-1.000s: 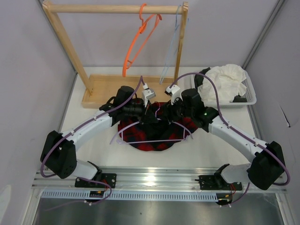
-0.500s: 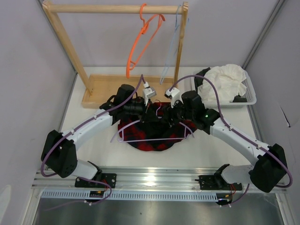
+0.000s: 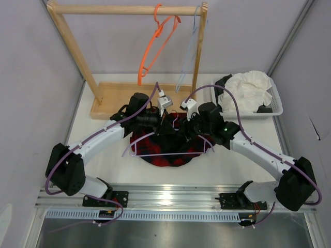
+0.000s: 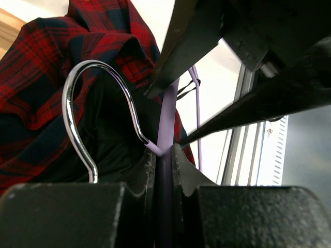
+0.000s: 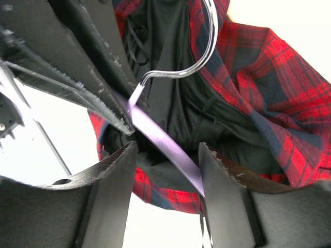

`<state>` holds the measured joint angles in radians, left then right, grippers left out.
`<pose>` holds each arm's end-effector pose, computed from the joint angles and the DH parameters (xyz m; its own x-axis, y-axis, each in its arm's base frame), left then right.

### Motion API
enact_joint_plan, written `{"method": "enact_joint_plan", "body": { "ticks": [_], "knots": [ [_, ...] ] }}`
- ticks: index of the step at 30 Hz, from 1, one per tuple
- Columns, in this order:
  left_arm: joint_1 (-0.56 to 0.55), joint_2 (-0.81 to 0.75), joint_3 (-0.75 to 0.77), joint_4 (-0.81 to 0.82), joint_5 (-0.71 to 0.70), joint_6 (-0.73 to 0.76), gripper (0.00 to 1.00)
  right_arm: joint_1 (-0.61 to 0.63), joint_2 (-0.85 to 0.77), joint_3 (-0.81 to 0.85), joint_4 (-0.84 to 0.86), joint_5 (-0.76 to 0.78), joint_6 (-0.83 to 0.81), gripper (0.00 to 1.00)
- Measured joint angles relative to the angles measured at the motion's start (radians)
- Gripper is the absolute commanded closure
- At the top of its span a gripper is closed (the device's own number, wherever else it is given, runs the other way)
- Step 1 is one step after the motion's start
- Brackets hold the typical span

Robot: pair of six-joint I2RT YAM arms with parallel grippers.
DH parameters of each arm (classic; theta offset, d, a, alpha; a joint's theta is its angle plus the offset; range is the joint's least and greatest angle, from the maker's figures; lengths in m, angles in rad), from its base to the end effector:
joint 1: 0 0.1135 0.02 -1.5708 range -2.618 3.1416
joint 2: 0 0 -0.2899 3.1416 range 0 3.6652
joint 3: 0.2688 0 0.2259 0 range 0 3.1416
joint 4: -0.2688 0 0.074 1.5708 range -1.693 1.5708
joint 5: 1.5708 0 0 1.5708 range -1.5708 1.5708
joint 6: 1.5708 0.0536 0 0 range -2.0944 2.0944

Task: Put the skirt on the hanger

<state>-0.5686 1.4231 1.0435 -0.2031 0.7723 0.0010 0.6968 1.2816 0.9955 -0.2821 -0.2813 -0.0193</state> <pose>0.2290 -0.1907 0.3134 -0.4628 0.2966 -0.8354 0.8771 0.2896 -0.3831 0.1967 0.1840 0.3199 -0.3972 -0.3566 -0.8456 -0.8038 0.5798 0.1331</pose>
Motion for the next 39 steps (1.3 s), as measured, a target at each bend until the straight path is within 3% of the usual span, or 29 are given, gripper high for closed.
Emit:
{"method": "enact_joint_plan", "body": {
  "ticks": [6,9,13,17,19,22,25,28,39],
  "knots": [
    [-0.002,0.003,0.0,0.002,0.007,0.0,1.0,0.023,0.039,0.0,0.036,0.066,0.001,0.49],
    [-0.002,0.008,0.005,0.006,0.005,0.002,1.0,0.034,0.04,-0.001,0.044,0.103,-0.004,0.62],
    [0.002,0.015,0.008,-0.02,0.008,0.013,1.0,0.058,0.035,-0.019,0.047,0.13,-0.072,0.88],
    [0.002,0.022,0.008,-0.062,0.023,0.026,1.0,0.09,0.016,-0.048,0.04,0.143,-0.161,0.99],
    [0.001,0.023,0.008,-0.072,0.029,0.026,0.99,0.104,0.002,-0.058,0.033,0.153,-0.203,1.0],
    [-0.007,0.023,0.008,-0.072,0.031,0.024,0.89,0.125,-0.017,-0.066,0.024,0.193,-0.22,1.0],
    [-0.016,0.023,0.014,-0.06,0.006,0.015,0.72,0.138,-0.027,-0.07,0.026,0.245,-0.217,1.0],
    [-0.026,0.018,0.026,-0.053,-0.069,0.015,0.64,0.15,-0.03,-0.071,0.031,0.301,-0.191,1.0],
    [-0.064,-0.066,0.047,-0.117,-0.32,0.015,0.56,0.164,-0.031,-0.072,0.109,0.357,-0.147,1.0]
  ]
}}
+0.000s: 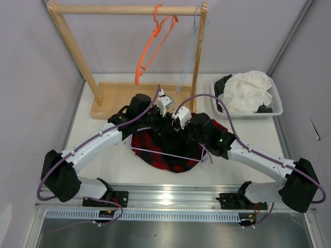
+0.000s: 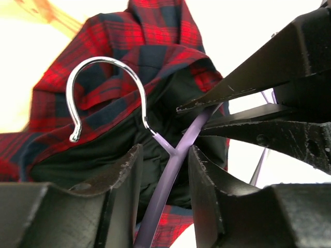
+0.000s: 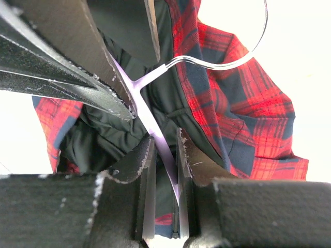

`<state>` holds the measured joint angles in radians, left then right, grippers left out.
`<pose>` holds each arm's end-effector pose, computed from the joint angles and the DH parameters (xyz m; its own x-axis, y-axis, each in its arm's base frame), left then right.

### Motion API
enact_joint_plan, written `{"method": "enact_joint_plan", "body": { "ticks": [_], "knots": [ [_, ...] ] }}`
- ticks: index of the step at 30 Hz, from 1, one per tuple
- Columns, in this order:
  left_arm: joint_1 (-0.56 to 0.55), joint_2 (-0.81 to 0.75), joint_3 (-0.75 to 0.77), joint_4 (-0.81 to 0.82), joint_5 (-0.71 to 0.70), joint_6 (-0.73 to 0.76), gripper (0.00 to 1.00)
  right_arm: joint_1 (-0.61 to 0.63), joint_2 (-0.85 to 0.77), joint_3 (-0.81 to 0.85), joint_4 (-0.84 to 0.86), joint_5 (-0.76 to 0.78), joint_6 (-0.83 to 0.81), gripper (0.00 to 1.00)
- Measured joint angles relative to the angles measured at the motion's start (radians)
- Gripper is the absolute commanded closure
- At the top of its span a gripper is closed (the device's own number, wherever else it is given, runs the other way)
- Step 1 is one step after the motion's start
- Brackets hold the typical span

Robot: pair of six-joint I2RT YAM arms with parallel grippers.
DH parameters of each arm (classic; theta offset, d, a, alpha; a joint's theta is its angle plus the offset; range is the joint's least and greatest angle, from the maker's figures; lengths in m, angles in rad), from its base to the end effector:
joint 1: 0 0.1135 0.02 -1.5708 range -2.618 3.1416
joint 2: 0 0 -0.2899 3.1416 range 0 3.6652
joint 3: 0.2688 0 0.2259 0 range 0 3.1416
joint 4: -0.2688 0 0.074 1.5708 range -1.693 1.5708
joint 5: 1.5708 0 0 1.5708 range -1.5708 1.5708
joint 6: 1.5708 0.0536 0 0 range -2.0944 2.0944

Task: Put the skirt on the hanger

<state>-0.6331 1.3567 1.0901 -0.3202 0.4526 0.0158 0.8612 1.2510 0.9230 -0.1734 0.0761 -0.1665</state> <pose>0.2168 -0.1881 0.3296 -0.4333 0.3356 -0.8364 0.8326 0.5043 -0.2289 0.1765 0.1992 0.3141 -0.1907 -0.4756 -0.8587 -0.7550 0.6301 -0.1814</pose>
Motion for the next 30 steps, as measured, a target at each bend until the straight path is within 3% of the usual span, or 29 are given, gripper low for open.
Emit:
{"method": "enact_joint_plan", "body": {
  "ticks": [9,17,30],
  "knots": [
    [0.005,-0.055,-0.007,0.003,-0.06,0.0,0.49,0.005,0.0,0.0,0.005,0.016,0.037,1.0],
    [0.04,-0.115,-0.015,0.003,-0.147,-0.015,0.45,-0.036,0.0,-0.02,-0.049,0.154,0.107,1.0],
    [0.05,-0.116,-0.015,-0.074,-0.463,-0.106,0.48,-0.047,-0.019,-0.02,-0.07,0.195,0.123,1.0]
  ]
}}
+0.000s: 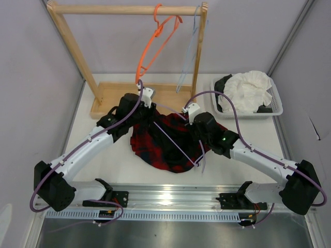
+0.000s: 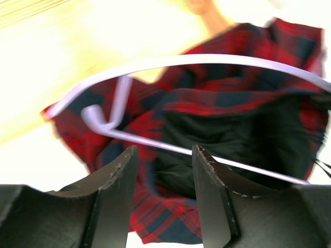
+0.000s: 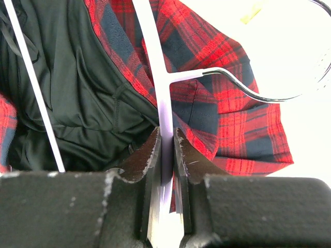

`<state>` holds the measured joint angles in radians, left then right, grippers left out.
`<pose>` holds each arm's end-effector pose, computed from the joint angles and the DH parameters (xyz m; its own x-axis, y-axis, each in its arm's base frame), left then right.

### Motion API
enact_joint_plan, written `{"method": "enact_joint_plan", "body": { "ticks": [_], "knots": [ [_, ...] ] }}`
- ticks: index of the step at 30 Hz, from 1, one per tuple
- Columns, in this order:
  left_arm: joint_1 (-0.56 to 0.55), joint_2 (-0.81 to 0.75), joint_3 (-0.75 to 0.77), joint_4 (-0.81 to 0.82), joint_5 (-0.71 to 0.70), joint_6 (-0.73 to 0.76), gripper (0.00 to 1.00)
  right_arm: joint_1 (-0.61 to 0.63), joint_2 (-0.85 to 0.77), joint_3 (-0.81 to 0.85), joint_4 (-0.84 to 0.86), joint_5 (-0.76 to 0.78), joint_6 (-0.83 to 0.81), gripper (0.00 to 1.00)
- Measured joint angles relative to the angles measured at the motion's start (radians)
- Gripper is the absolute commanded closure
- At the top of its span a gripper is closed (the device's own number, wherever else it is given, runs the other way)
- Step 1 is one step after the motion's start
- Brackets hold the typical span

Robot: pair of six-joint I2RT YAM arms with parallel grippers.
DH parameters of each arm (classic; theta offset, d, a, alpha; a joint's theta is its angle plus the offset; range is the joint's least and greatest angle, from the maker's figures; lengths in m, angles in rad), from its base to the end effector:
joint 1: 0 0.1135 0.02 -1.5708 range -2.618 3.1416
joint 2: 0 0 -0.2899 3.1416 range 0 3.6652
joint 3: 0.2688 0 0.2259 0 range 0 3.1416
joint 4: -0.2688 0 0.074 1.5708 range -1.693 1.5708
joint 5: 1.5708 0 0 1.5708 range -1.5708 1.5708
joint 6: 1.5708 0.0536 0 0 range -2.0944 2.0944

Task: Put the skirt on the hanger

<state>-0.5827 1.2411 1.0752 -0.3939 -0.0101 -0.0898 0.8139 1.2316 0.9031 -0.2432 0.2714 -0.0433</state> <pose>0.2165 -0.1421 0.3432 -0.4903 0.2157 -0.8444 0.5012 0.8625 -0.0706 0.1853 0.1753 0.3054 -0.3476 -0.4287 -0.8339 -0.5611 0.8076 -0.1813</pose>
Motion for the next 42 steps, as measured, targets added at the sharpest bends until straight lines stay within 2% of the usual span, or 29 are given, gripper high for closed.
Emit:
{"method": "enact_joint_plan", "body": {
  "ticks": [5,17,25,30,36,42],
  "knots": [
    [0.054,-0.008,-0.011,-0.007,-0.115,-0.08,0.45,-0.003,0.0,0.0,-0.009,-0.013,0.0,1.0],
    [0.224,-0.01,-0.016,0.068,-0.031,-0.15,0.42,-0.006,-0.007,-0.001,-0.014,-0.047,0.0,1.0],
    [0.347,0.067,-0.016,0.171,0.159,-0.165,0.42,-0.006,-0.007,-0.001,-0.014,-0.06,0.0,1.0],
    [0.394,0.157,-0.016,0.22,0.378,-0.163,0.42,-0.009,-0.008,-0.001,-0.014,-0.081,-0.002,1.0],
    [0.414,0.232,0.0,0.279,0.601,-0.153,0.5,-0.018,-0.012,-0.001,-0.027,-0.097,-0.005,1.0],
    [0.415,0.243,0.001,0.31,0.734,-0.142,0.51,-0.037,-0.012,-0.001,-0.037,-0.105,-0.009,1.0]
  ]
}}
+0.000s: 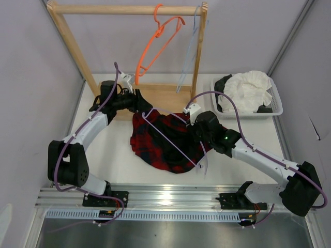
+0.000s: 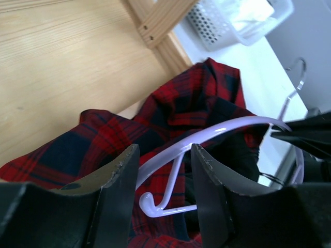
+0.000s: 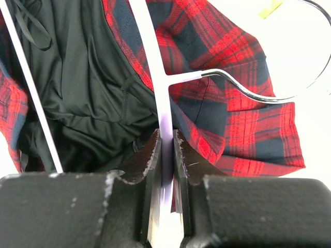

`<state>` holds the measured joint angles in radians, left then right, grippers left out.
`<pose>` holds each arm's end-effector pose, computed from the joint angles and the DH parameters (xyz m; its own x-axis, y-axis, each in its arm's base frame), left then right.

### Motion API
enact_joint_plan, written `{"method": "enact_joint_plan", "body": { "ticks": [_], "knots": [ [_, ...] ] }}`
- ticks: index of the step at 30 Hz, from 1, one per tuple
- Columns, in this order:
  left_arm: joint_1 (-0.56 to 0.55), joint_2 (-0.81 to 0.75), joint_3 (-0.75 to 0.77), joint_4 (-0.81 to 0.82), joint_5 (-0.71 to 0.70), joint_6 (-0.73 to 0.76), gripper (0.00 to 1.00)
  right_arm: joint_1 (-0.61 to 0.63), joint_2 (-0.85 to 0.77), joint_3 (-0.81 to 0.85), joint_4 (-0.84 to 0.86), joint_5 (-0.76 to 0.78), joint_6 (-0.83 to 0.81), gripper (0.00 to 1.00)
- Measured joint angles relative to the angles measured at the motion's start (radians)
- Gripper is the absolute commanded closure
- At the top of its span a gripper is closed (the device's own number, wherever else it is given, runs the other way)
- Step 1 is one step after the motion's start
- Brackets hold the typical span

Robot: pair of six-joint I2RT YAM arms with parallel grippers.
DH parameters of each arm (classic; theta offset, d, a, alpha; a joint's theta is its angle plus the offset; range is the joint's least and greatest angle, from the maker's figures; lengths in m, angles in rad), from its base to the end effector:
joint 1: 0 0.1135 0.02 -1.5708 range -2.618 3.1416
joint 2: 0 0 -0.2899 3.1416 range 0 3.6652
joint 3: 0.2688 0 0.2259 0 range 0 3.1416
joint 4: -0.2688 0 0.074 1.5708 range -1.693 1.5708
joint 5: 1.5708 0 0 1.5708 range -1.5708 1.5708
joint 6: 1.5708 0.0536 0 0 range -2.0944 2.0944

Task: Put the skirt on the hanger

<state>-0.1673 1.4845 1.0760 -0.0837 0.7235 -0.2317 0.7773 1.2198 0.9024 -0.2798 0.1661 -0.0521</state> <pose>0.3090 -0.0882 0.3169 -0.6143 -0.0708 -0.7859 0.5744 0.6428 -0.5069 0.1850 0.1696 0.3034 -0.3693 -0.4355 -0.8210 -0.6143 0.7773 -0.1359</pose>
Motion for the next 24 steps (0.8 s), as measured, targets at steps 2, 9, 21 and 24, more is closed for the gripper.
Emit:
{"method": "enact_joint_plan", "body": {
  "ticks": [2,9,21,24],
  "knots": [
    [0.001,0.002,0.0,0.006,0.036,0.005,0.52,-0.006,0.0,0.0,0.0,-0.007,-0.001,1.0],
    [0.002,0.033,0.023,0.008,0.121,0.031,0.52,-0.037,0.0,0.001,-0.003,-0.033,-0.002,1.0],
    [-0.001,0.036,0.049,-0.019,0.082,0.046,0.47,-0.045,-0.003,0.001,0.0,-0.042,-0.013,1.0],
    [-0.01,0.016,0.034,-0.029,0.023,0.043,0.46,-0.043,-0.004,0.001,-0.002,-0.029,-0.018,1.0]
  ]
}}
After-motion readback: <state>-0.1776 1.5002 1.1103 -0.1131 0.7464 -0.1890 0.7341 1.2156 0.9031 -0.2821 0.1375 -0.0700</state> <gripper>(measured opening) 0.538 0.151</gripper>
